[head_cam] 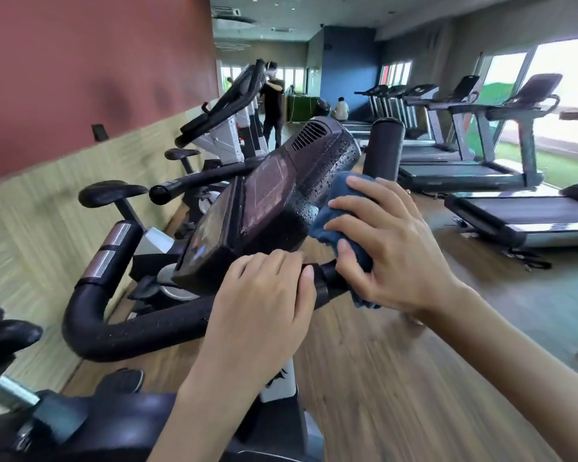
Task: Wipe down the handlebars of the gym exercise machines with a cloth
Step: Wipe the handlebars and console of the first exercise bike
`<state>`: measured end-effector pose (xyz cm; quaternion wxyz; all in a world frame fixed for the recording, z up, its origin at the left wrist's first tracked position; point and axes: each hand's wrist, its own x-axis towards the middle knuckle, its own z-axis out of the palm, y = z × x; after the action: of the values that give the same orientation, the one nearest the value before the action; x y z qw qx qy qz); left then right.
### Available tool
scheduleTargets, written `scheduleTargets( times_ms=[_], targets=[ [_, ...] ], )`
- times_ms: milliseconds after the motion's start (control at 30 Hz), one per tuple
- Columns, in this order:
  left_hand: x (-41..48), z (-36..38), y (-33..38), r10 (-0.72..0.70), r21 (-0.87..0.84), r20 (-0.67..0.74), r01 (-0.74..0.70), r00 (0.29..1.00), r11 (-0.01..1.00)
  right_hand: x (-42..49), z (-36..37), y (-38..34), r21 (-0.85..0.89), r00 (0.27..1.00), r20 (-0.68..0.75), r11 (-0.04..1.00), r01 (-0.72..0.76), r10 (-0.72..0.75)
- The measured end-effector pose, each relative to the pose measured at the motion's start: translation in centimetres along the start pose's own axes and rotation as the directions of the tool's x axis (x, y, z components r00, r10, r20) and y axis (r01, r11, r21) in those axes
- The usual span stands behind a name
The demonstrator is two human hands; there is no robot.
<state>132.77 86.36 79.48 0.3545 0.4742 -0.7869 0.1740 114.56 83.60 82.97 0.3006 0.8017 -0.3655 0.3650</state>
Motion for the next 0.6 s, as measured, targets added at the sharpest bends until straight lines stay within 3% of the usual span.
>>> scheduleTargets(
  times_ms=[167, 267, 400, 500, 600],
  targets=[
    [-0.2, 0.3, -0.5, 0.060, 0.003, -0.023, -0.060, 0.998, 0.998, -2.0, 1.3, -2.7, -0.063, 0.998, -0.058, 0.998, -0.016, 0.013],
    [-0.5, 0.7, -0.4, 0.072, -0.007, -0.024, -0.073, 0.997, 0.997, -1.4, 1.1, -0.9, -0.125, 0.990, -0.031, 0.983, 0.131, -0.136],
    [-1.1, 1.0, -0.5, 0.094, 0.004, -0.032, -0.094, 0.995, 0.996, 1.0, -0.4, 2.4, -0.073, 0.936, 0.135, 0.939, 0.337, -0.325],
    [-1.2, 1.0, -0.6, 0.100, 0.020, -0.016, -0.100, 0.995, 0.995, 2.2, -1.1, 3.0, -0.062, 0.941, 0.188, 0.953, 0.297, -0.282],
    [-1.3, 0.9, -0.5, 0.098, 0.009, -0.012, -0.098, 0.995, 0.995, 1.8, -1.0, 1.5, -0.076, 0.979, 0.126, 0.983, 0.169, -0.158]
  ],
)
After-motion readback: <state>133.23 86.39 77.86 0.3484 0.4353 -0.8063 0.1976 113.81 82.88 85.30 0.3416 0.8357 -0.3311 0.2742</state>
